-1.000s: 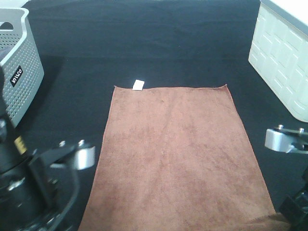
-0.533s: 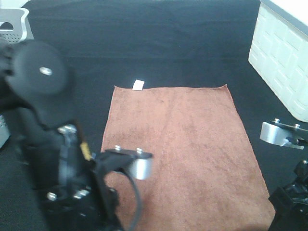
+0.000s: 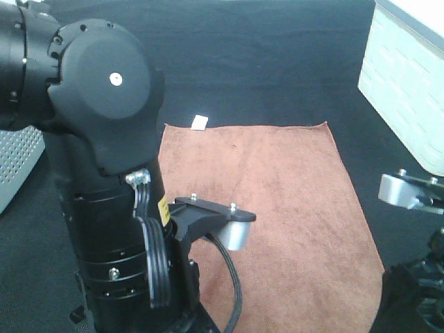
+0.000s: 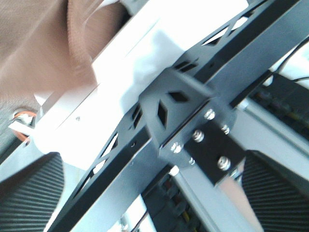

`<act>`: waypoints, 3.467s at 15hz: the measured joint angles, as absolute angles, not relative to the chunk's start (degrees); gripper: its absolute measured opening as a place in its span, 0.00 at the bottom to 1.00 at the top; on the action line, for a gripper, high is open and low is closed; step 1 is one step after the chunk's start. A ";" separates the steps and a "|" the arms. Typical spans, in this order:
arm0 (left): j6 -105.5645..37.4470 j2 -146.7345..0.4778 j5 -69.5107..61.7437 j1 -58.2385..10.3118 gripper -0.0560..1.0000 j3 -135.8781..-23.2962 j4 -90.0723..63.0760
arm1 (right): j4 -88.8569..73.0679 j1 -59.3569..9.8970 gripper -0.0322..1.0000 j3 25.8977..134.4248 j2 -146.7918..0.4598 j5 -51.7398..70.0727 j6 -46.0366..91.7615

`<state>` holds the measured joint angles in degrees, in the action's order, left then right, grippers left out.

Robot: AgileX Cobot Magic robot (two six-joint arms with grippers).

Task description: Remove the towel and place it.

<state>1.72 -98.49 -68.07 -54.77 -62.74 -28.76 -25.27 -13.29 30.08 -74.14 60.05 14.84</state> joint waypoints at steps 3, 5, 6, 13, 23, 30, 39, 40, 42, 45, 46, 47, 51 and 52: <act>0.00 -98.49 -67.90 -55.06 0.96 -63.31 -27.85 | -24.75 -13.29 0.80 33.00 -73.22 61.99 14.84; 0.00 -98.49 -67.90 -52.88 0.96 -65.95 -24.58 | -22.00 -13.29 0.80 35.81 -70.24 61.65 14.27; 0.00 -98.49 -67.90 -50.65 0.96 -67.32 -22.86 | -19.37 -13.06 0.80 37.64 -69.21 61.13 12.38; -6.25 -98.49 -65.43 -29.62 0.96 -74.26 -18.79 | -11.75 -12.78 0.80 58.27 -78.84 61.48 2.86; -10.60 -102.62 -54.49 -14.90 0.96 -80.27 -17.82 | -14.73 -5.50 0.80 91.67 -107.54 67.15 6.88; -11.06 -118.14 -52.60 -14.44 0.96 -93.11 -17.76 | -12.20 -4.18 0.80 96.77 -117.63 66.58 6.02; -12.89 -140.95 -54.03 -14.44 0.96 -116.48 -22.29 | -11.57 -4.18 0.80 103.13 -132.47 52.43 8.82; -13.29 -142.84 -54.03 -14.44 0.96 -118.26 -23.15 | -11.57 -4.18 0.80 104.79 -134.30 52.14 8.94; -14.09 -145.02 -53.06 -14.44 0.96 -119.92 -24.52 | -11.06 -4.18 0.80 106.74 -137.34 51.17 9.11; -16.67 -146.16 -50.99 -14.44 0.96 -120.61 -27.44 | -10.08 -4.18 0.80 107.49 -138.71 49.39 9.51; -17.07 -146.45 -50.88 -14.44 0.96 -120.72 -27.85 | -10.08 -4.18 0.80 107.49 -138.71 49.39 9.51; -17.07 -146.51 -50.94 -14.44 0.96 -120.89 -27.90 | -10.08 -4.18 0.80 107.49 -138.71 49.39 9.51; -17.36 -146.51 -51.39 -14.44 0.96 -120.95 -28.30 | -10.14 -4.18 0.80 107.54 -138.71 49.50 9.51; -17.36 -146.56 -51.62 -14.84 0.96 -121.01 -28.53 | -10.49 -4.18 0.80 107.66 -138.71 49.68 9.51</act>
